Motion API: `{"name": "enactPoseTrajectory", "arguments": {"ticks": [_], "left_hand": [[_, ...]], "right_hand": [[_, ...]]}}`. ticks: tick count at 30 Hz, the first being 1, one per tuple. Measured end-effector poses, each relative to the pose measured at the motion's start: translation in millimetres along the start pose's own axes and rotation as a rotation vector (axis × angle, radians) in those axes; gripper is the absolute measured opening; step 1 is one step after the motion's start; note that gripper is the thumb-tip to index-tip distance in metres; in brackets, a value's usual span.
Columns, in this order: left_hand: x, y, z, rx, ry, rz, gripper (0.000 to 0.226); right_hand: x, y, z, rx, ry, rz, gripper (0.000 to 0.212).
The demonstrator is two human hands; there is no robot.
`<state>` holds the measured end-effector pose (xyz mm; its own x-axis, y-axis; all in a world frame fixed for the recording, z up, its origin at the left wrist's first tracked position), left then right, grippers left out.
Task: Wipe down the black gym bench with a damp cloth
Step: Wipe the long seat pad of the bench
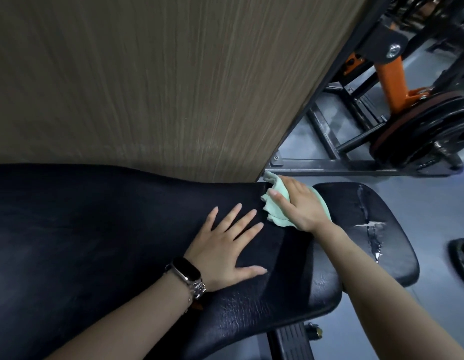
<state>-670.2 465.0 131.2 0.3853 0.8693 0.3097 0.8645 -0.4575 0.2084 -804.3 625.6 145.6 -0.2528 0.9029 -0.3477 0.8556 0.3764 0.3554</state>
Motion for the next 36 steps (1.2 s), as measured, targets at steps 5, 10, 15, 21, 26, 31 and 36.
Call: {"name": "enactPoseTrajectory", "arguments": {"ticks": [5, 10, 15, 21, 26, 31, 36], "left_hand": [[-0.8, 0.0, -0.6, 0.061, 0.036, 0.028, 0.09], [0.9, -0.8, 0.0, 0.113, 0.013, 0.042, 0.089], [0.2, -2.6, 0.4, 0.115, -0.003, 0.026, 0.088], [-0.2, -2.4, 0.7, 0.081, 0.009, 0.004, 0.089], [-0.8, -3.4, 2.7, 0.043, -0.008, -0.003, 0.09], [-0.4, -3.4, 0.8, 0.048, -0.043, -0.005, 0.089], [-0.4, -2.2, 1.1, 0.031, -0.054, -0.004, 0.088]], "right_hand": [[-12.1, -19.4, -9.4, -0.099, -0.034, 0.006, 0.058], [-26.0, -37.0, -10.0, -0.155, 0.128, -0.071, 0.068], [-58.7, -44.6, -3.0, -0.17, 0.301, -0.269, 0.091], [-105.4, -43.5, 17.3, -0.215, 0.313, -0.513, 0.085], [-93.8, -38.5, 6.2, -0.208, 0.309, -0.542, 0.085], [-71.0, -36.2, -4.7, -0.14, 0.336, -0.486, 0.084], [-35.7, -36.1, -10.8, -0.137, 0.305, -0.402, 0.086]]}}
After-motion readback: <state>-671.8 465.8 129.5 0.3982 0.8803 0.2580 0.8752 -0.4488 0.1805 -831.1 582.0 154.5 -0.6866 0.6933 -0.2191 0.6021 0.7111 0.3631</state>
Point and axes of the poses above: each hand's wrist, its own y-axis away from the middle knuckle, its own z-axis out of the palm, x = y × z, the point moved 5 cm from there along -y, towards the middle knuckle, and after that the axes turned 13 degrees about -x, right-handed, at the moved point
